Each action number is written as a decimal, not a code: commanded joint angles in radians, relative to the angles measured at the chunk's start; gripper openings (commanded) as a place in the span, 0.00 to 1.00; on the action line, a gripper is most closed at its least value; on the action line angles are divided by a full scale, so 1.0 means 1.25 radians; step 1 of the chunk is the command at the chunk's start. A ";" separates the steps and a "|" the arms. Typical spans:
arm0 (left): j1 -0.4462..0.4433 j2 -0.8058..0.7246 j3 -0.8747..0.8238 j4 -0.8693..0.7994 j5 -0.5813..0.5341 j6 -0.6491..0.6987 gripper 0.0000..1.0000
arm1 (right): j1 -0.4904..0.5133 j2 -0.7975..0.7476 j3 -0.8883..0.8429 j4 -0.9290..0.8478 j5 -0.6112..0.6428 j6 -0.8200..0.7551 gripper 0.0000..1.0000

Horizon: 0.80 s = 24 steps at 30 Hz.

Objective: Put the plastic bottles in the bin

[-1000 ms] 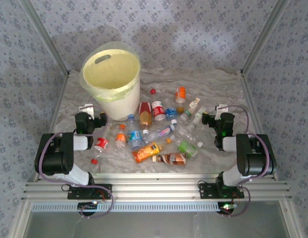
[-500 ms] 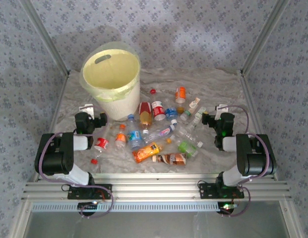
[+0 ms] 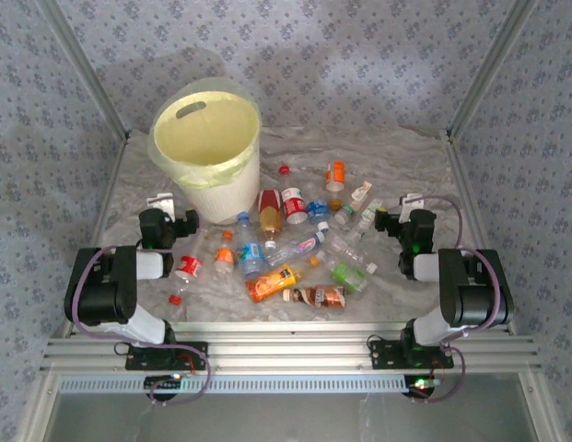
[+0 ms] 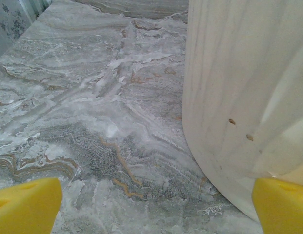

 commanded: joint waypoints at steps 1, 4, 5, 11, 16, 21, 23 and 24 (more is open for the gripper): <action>-0.005 -0.034 -0.033 0.060 -0.036 -0.009 1.00 | -0.004 -0.041 0.001 -0.024 0.011 0.001 1.00; -0.007 -0.077 -0.043 0.038 -0.045 -0.008 1.00 | -0.002 -0.096 0.009 -0.083 0.019 0.001 1.00; -0.010 -0.098 -0.040 0.015 -0.054 -0.008 1.00 | 0.000 -0.119 0.015 -0.114 0.030 0.005 1.00; -0.029 -0.281 -0.026 -0.176 -0.099 -0.033 1.00 | 0.005 -0.261 0.071 -0.309 0.074 0.068 1.00; -0.078 -0.454 0.059 -0.465 -0.132 -0.121 0.99 | 0.026 -0.355 0.156 -0.531 0.093 0.171 1.00; -0.181 -0.588 0.120 -0.665 -0.142 -0.225 1.00 | 0.064 -0.409 0.208 -0.704 0.087 0.260 1.00; -0.229 -0.616 0.148 -0.732 -0.124 -0.264 1.00 | 0.092 -0.422 0.228 -0.786 0.154 0.337 1.00; -0.255 -0.625 0.161 -0.764 -0.113 -0.281 1.00 | 0.100 -0.422 0.243 -0.832 0.177 0.358 1.00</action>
